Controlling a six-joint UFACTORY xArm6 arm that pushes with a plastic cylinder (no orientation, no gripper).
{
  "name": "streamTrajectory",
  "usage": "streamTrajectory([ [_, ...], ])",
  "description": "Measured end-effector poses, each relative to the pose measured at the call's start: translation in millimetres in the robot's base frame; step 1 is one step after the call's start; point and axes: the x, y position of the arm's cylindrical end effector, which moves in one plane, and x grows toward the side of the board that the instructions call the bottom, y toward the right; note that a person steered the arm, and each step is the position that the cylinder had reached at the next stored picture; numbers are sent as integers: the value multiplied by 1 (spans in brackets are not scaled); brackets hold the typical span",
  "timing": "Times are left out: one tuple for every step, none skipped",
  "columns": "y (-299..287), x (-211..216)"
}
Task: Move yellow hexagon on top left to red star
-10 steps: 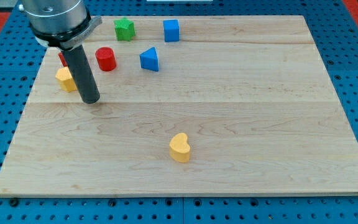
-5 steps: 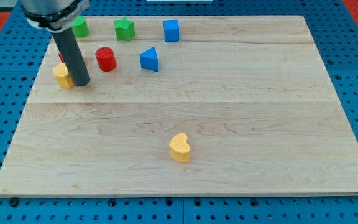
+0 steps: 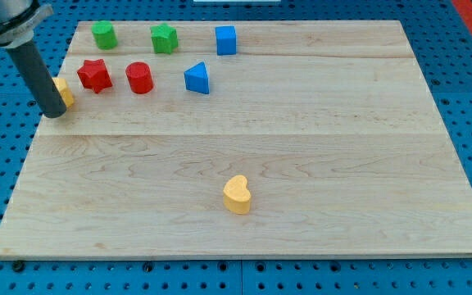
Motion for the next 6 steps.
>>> streamTrajectory([
  [-1, -16],
  [-1, -34],
  [-1, -48],
  [-1, -68],
  [-1, -80],
  [-2, -75],
])
